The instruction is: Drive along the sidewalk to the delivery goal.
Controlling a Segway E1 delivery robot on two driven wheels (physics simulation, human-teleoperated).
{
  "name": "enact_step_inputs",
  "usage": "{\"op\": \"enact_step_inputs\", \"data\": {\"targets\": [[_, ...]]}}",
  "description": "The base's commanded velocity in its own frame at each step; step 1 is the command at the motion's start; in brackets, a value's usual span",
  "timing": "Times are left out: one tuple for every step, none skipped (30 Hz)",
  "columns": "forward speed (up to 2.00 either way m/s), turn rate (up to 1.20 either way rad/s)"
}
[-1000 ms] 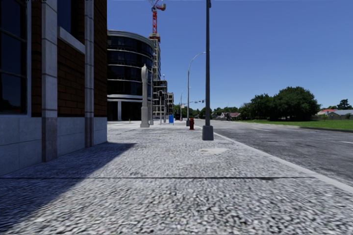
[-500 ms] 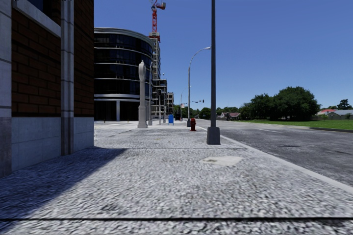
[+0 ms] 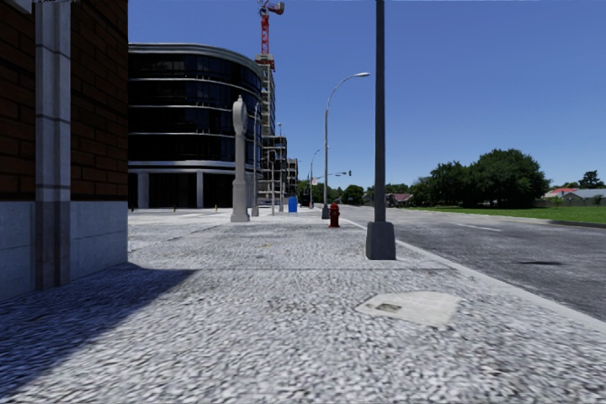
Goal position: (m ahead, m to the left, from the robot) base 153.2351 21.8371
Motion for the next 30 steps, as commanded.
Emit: {"op": "enact_step_inputs", "data": {"targets": [[2.00, 0.00], [2.00, 0.00], [2.00, 0.00], [2.00, 0.00], [2.00, 0.00], [2.00, 0.00], [2.00, 0.00], [2.00, 0.00], [2.00, 0.00], [2.00, 0.00], [2.00, 0.00], [2.00, 0.00], [2.00, 0.00], [2.00, 0.00], [2.00, 0.00], [2.00, 0.00], [2.00, 0.02], [2.00, 0.07], [2.00, 0.07], [2.00, 0.15], [2.00, 0.19], [2.00, 0.20], [2.00, 0.21], [2.00, 0.22], [2.00, 0.22], [2.00, 0.22], [2.00, 0.22], [2.00, 0.22], [2.00, 0.22], [2.00, 0.22]]}}
